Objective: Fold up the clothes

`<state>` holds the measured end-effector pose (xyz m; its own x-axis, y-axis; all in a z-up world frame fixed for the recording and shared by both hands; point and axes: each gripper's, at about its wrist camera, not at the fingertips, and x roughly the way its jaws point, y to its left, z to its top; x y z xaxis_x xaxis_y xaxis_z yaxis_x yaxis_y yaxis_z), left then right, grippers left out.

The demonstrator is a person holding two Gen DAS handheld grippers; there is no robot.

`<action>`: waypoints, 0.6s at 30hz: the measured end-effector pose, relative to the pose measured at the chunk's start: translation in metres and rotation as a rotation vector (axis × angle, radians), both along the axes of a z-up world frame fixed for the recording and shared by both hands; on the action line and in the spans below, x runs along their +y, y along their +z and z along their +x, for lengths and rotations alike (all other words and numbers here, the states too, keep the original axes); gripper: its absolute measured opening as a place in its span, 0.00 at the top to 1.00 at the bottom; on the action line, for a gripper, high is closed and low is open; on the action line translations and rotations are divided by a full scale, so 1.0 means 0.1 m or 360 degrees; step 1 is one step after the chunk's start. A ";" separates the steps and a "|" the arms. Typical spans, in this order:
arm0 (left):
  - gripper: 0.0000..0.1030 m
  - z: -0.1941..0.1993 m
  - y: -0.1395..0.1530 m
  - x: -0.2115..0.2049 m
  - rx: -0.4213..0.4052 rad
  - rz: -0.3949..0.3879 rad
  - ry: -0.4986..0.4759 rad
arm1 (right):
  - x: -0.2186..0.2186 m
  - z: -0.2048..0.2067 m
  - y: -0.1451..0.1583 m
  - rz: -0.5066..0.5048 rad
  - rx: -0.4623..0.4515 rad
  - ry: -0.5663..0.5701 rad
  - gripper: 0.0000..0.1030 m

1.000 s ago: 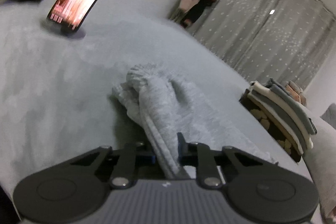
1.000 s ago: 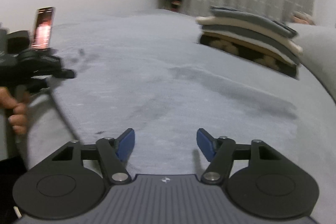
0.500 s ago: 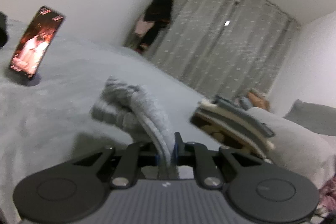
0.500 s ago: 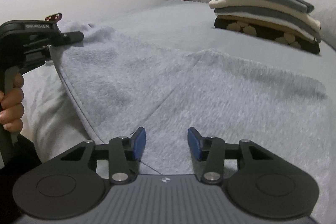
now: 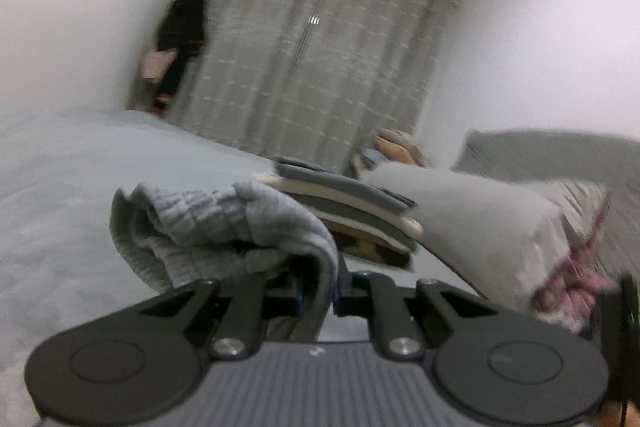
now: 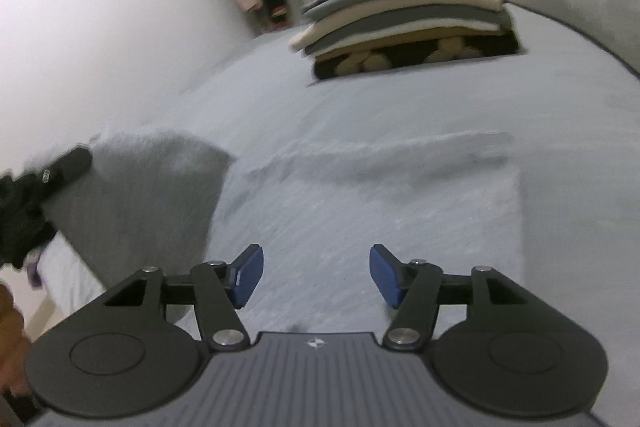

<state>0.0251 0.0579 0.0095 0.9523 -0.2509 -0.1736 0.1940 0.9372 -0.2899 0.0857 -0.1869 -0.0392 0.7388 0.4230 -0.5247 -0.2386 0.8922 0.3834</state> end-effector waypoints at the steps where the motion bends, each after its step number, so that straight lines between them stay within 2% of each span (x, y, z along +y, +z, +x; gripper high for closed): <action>1: 0.88 0.00 -0.01 -0.08 0.0008 0.0037 -0.0047 | -0.05 0.00 0.01 0.0011 -0.0004 -0.0023 0.39; 8: 0.88 0.03 -0.23 -0.59 0.0124 0.0241 -0.0349 | -0.35 0.00 0.07 0.0076 0.0002 -0.0173 0.38; 13: 0.82 0.09 -0.52 -0.90 0.0264 0.0381 -0.0486 | -0.56 0.06 0.06 0.0123 0.0029 -0.0271 0.38; 16: 0.64 0.09 -0.66 -0.99 0.0328 0.0458 -0.0569 | -0.67 0.07 0.06 0.0180 0.0045 -0.0300 0.38; 18: 0.56 0.07 -0.70 -0.99 0.0321 0.0447 -0.0622 | -0.73 0.06 0.06 0.0223 0.0054 -0.0307 0.38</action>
<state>0.0316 -0.0409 -0.0607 0.7377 -0.4982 -0.4556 0.5112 0.8530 -0.1051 0.0921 -0.2596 -0.0335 0.7958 0.3461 -0.4969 -0.0535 0.8576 0.5115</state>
